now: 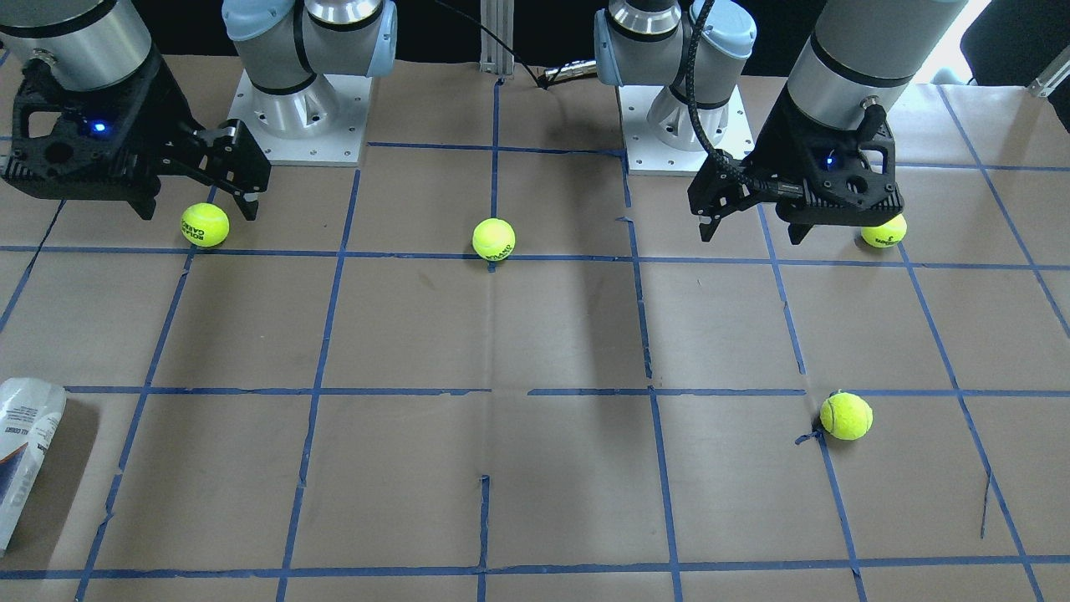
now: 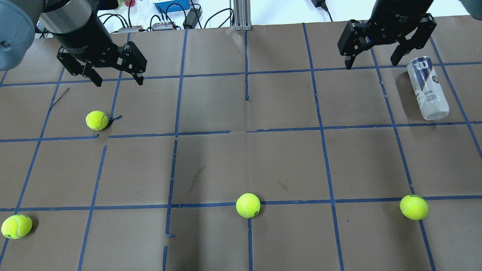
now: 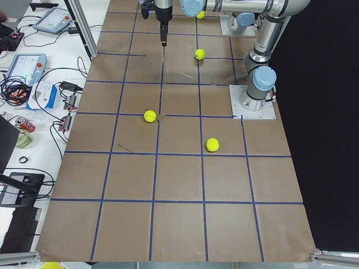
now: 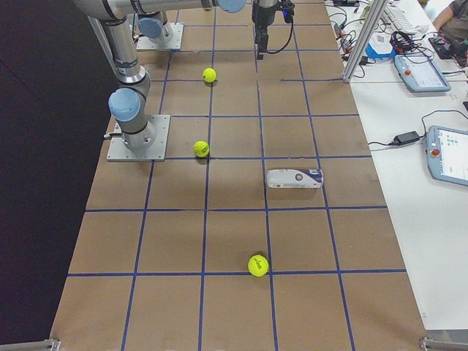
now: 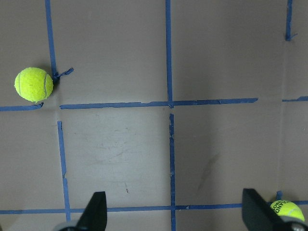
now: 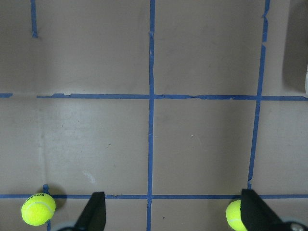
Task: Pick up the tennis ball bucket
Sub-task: 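Move the right gripper toward the upright white Wilson tennis ball can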
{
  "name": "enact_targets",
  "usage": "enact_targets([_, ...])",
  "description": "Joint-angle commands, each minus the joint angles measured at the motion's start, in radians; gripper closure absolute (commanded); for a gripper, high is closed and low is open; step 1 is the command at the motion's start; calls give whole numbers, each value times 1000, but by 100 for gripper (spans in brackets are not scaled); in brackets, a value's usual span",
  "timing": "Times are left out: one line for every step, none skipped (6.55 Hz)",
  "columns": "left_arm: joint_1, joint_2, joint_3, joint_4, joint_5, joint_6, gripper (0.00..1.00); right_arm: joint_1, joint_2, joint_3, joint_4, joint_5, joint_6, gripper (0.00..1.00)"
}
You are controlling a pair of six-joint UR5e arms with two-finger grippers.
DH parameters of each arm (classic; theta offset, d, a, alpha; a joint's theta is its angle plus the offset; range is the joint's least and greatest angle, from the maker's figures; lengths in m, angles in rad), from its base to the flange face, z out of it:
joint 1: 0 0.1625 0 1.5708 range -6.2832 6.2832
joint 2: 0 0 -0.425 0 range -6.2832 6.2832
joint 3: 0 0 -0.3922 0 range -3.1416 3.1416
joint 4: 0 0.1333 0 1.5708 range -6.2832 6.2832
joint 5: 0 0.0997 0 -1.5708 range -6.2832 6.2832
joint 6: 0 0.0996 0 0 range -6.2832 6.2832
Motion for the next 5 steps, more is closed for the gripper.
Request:
enact_targets([0, 0, 0, 0, 0, 0, 0, -40, 111, -12, -118, 0, 11, 0])
enact_targets([0, 0, 0, 0, 0, 0, 0, -82, 189, -63, -122, -10, 9, 0])
enact_targets([0, 0, 0, 0, 0, 0, 0, -148, 267, -128, -122, 0, 0, 0])
enact_targets([0, 0, 0, 0, 0, 0, 0, -205, 327, -155, -137, -10, -6, 0])
enact_targets([0, 0, 0, 0, 0, 0, 0, -278, 361, -166, -192, -9, -18, 0])
